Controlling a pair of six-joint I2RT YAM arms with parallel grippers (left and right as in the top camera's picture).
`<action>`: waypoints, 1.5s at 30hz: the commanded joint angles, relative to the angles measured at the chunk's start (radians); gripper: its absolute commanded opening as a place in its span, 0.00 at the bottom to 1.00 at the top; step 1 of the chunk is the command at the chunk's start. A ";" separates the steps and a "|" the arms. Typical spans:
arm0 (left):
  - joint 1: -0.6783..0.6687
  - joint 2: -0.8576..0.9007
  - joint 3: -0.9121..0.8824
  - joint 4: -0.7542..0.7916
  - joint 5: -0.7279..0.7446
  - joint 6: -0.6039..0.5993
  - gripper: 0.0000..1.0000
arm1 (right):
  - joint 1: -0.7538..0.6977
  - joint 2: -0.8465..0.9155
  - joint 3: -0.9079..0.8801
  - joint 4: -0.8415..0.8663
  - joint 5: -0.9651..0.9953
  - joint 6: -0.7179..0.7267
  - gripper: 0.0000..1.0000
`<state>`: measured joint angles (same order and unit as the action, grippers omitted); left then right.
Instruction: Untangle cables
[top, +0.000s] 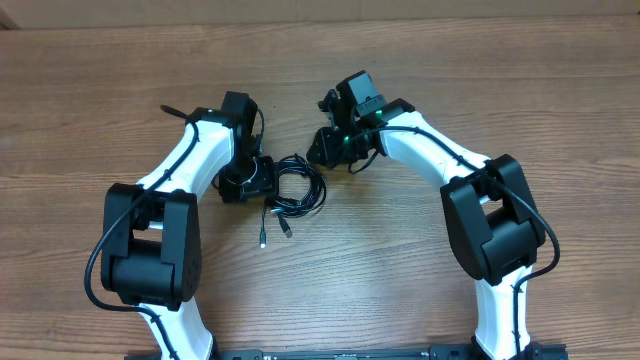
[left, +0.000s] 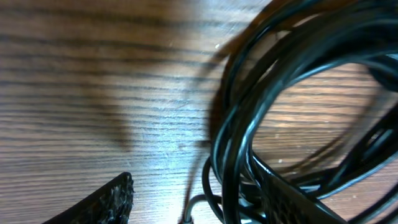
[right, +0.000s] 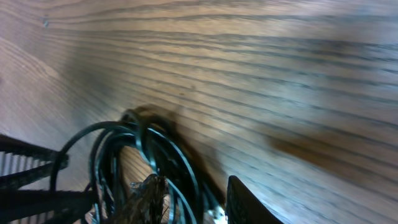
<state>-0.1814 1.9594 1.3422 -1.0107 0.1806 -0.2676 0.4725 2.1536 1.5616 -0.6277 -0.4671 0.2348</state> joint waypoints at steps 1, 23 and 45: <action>-0.005 -0.011 -0.073 0.046 -0.025 -0.036 0.66 | 0.033 0.018 -0.004 0.008 0.042 -0.003 0.31; -0.016 -0.001 -0.200 0.192 -0.107 -0.035 0.33 | 0.047 0.025 -0.005 0.008 0.062 0.000 0.32; 0.006 -0.055 0.005 0.129 -0.057 0.002 0.48 | 0.036 0.032 0.029 0.035 -0.111 -0.036 0.28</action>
<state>-0.1905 1.9190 1.2366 -0.8646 0.1398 -0.2852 0.5186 2.2040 1.5635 -0.5922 -0.4358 0.2314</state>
